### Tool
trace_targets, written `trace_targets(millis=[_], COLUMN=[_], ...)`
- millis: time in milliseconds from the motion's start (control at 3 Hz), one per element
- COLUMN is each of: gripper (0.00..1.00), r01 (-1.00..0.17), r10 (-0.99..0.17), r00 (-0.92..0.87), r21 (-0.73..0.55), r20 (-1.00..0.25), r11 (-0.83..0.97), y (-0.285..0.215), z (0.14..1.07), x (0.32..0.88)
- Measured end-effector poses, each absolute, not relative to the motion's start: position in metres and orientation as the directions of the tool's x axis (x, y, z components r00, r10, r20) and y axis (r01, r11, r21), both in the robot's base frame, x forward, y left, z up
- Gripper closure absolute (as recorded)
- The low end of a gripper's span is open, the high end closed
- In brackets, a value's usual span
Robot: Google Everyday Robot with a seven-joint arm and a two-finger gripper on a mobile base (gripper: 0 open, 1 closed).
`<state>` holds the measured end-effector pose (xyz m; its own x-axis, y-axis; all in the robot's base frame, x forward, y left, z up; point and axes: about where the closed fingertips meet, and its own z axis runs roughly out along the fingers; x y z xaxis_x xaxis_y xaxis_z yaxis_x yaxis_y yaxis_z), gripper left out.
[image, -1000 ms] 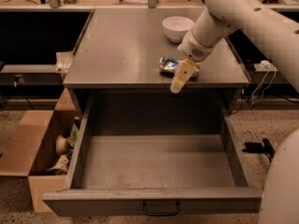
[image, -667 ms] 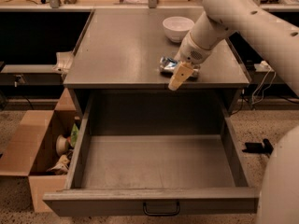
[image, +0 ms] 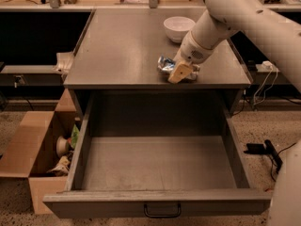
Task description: Place redbull can into top drawer
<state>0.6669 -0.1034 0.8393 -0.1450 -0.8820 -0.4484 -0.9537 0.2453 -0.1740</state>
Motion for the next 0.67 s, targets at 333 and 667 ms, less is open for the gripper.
trace_targets(millis=[333, 667], gripper=[0.96, 1.00], r01=[-0.947, -0.952], r10=[-0.861, -0.816], r00=[-0.075, -0.047], r21=[-0.235, -0.223], r20=[-0.502, -0.576], r11=[0.220, 0.212], y=[-0.095, -0.087], z=[0.879, 0.902], x=[0.644, 0.609])
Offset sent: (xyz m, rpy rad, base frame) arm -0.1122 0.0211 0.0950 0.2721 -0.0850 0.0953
